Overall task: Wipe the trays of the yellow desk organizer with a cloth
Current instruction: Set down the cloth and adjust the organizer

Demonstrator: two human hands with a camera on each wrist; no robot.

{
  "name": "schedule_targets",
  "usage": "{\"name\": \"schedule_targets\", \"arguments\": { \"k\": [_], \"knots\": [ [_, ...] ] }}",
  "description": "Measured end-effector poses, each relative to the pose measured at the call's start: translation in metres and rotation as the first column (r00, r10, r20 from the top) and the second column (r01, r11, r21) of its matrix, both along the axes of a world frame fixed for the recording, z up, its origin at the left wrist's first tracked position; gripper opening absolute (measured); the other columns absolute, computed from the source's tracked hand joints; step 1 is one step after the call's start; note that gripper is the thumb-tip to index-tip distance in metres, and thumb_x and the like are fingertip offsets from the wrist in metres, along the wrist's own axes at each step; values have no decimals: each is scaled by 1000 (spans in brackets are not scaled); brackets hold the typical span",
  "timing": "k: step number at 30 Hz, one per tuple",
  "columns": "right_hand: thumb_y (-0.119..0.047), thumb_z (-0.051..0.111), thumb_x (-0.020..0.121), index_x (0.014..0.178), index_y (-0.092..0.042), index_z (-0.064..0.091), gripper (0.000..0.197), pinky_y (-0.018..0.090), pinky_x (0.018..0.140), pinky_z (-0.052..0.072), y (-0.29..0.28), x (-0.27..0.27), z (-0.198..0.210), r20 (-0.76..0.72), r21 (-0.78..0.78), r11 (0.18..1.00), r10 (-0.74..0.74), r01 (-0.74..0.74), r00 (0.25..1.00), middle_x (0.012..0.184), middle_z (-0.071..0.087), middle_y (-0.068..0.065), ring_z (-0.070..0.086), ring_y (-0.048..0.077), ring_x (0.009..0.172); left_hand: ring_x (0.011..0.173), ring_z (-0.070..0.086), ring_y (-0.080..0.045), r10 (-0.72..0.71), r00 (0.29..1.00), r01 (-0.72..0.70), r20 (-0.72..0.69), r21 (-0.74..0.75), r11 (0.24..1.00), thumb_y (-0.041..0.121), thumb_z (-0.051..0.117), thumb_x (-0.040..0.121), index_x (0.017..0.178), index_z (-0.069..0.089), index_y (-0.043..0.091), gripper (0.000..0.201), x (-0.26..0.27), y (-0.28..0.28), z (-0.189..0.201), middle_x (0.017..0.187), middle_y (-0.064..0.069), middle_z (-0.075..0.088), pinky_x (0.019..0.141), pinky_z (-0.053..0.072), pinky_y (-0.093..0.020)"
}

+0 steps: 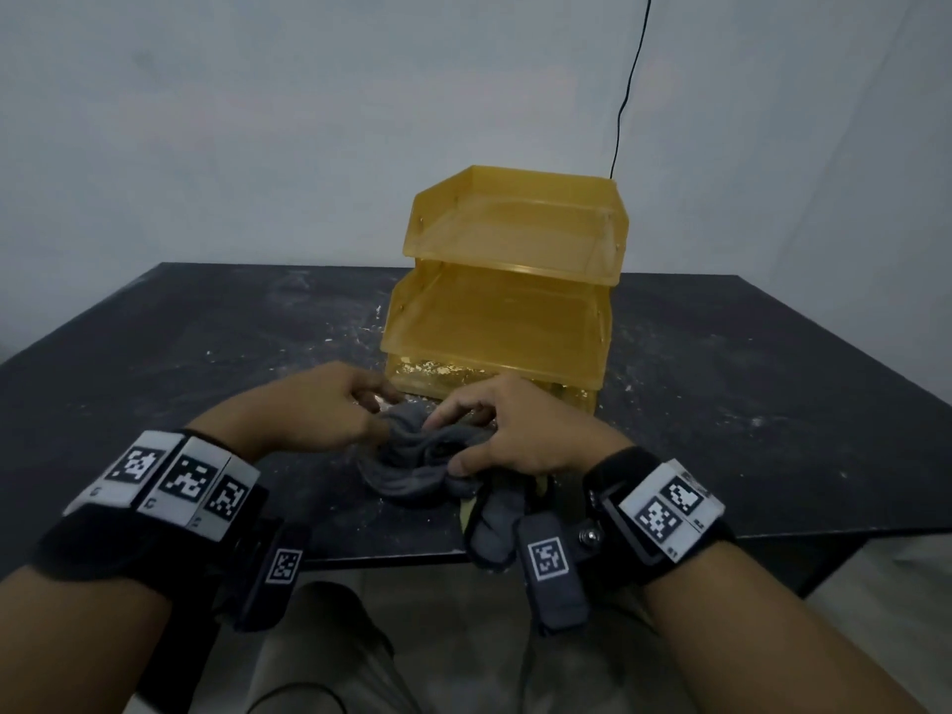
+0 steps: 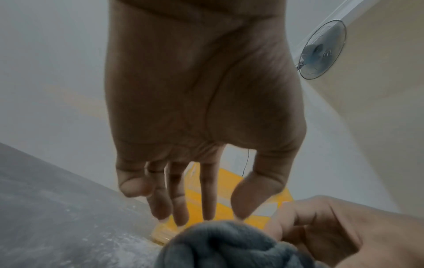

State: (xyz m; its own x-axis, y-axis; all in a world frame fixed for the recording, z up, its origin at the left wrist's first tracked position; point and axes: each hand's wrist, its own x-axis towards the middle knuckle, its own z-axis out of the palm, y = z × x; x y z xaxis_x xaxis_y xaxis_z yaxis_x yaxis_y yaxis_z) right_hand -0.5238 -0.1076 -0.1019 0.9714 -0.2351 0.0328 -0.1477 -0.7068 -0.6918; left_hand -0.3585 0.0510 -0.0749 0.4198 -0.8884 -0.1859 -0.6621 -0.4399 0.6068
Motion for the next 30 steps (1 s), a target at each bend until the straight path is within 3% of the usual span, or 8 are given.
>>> {"name": "schedule_targets", "arguments": {
  "k": [6, 9, 12, 15, 17, 23, 26, 30],
  "knots": [
    [-12, 70, 88, 103, -26, 74, 21, 9, 71, 47, -28, -26, 12, 343, -130, 929, -285, 346, 895, 106, 69, -13, 63, -2, 86, 74, 64, -20, 178, 960, -214, -215, -157, 964, 11, 56, 92, 107, 68, 8, 20, -22, -36, 11, 92, -1, 70, 62, 46, -29],
    [-3, 59, 88, 103, -23, 68, 27, 18, 85, 49, -52, -36, 17, 587, -219, 705, -457, 675, 668, 109, 61, -7, 57, 6, 95, 67, 60, -25, 237, 839, -273, -490, -1, 962, 15, 51, 95, 124, 48, -3, 34, -32, -57, 13, 102, -20, 72, 57, 40, -31],
    [-23, 65, 91, 102, -19, 55, 15, 28, 75, 47, -79, -49, 20, 523, -112, 484, -714, 868, 466, 100, 56, -3, 56, 15, 89, 63, 57, -27, 302, 717, -338, -629, 67, 939, 16, 50, 94, 134, 32, -1, 47, -32, -74, 17, 107, -29, 68, 56, 38, -31],
    [-45, 57, 97, 80, -17, 51, 33, 30, 60, 39, -97, -51, 17, 289, -138, 529, -787, 837, 545, 74, 56, -3, 53, 14, 67, 68, 58, -29, 323, 650, -384, -688, 69, 921, 15, 52, 92, 137, 32, 8, 49, -30, -85, 16, 110, -30, 67, 57, 42, -33],
    [-36, 46, 103, 62, -16, 46, 45, 26, 55, 34, -96, -47, 16, 271, -172, 611, -724, 772, 634, 61, 50, -1, 46, 13, 54, 72, 58, -29, 337, 652, -402, -679, 66, 913, 13, 52, 90, 136, 35, 8, 49, -30, -88, 13, 112, -29, 65, 57, 43, -32],
    [-24, 48, 97, 51, -13, 49, 47, 24, 45, 36, -74, -37, 19, 341, -195, 653, -655, 732, 675, 49, 44, 0, 40, 15, 44, 79, 57, -28, 369, 610, -500, -701, 20, 866, 1, 47, 88, 123, 40, 3, 35, -23, -86, 8, 113, -23, 55, 58, 43, -31],
    [-22, 49, 96, 51, -15, 50, 46, 25, 46, 38, -53, -33, 13, 352, -171, 721, -591, 671, 725, 46, 41, -3, 35, 12, 39, 64, 42, -21, 395, 668, -519, -631, -14, 855, -7, 40, 86, 94, 44, 3, 14, -15, -82, 6, 84, -14, 43, 56, 34, -28],
    [-25, 51, 93, 54, -10, 48, 42, 31, 48, 36, -44, -26, 12, 417, -193, 763, -506, 617, 755, 50, 42, -1, 34, 13, 43, 57, 35, -19, 438, 816, -500, -376, -80, 863, -15, 39, 86, 67, 39, 8, 29, -5, -75, 6, 69, -9, 40, 51, 34, -29]
  ]
}}
